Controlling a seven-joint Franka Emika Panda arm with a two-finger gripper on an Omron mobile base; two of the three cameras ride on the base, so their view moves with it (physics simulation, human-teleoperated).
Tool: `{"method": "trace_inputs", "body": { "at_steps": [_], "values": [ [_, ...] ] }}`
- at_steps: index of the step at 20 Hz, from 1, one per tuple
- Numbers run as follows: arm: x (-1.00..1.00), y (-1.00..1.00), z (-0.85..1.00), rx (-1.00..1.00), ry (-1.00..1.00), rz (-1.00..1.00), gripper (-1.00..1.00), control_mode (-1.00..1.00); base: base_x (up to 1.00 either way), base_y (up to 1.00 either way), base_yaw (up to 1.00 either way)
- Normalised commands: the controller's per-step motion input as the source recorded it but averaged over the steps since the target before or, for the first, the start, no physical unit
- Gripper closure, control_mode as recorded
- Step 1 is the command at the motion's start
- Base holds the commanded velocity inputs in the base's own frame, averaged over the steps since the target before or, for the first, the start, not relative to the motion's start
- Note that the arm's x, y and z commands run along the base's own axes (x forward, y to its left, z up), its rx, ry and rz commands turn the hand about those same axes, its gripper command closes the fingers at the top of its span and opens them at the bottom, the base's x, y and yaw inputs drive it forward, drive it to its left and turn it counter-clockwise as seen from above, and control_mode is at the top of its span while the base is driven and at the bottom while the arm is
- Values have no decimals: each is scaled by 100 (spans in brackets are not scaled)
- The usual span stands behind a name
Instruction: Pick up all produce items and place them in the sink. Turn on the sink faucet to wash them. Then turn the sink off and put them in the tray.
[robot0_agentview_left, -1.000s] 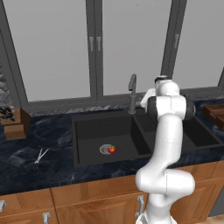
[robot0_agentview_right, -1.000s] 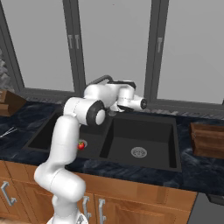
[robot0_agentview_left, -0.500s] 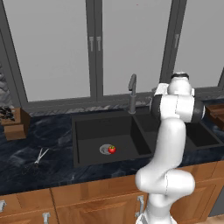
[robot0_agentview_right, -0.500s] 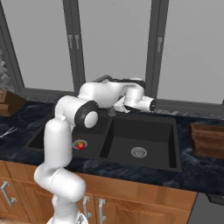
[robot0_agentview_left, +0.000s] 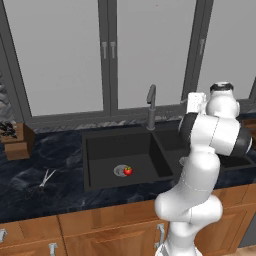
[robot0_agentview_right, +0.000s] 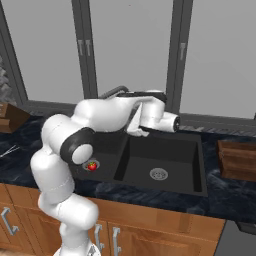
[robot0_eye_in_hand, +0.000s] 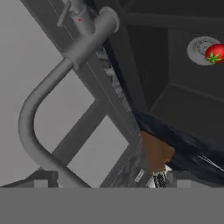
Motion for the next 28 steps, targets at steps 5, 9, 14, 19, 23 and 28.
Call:
{"method": "trace_inputs", "body": {
  "at_steps": [5,9,14,19,23,28],
  "values": [
    [-100,59,0,-47,-23,32,-100,-100,0,0,0],
    [-94,98,-17,-54,-11,35,-100,-100,0,0,0],
    [-37,100,-51,-55,0,34,-100,-100,0,0,0],
    [10,92,-64,-48,5,36,-100,-100,0,0,0],
    [73,24,-59,-34,23,27,-100,-100,0,0,0],
    [84,11,-72,-24,30,25,-100,-100,0,0,0]
  ]
}}
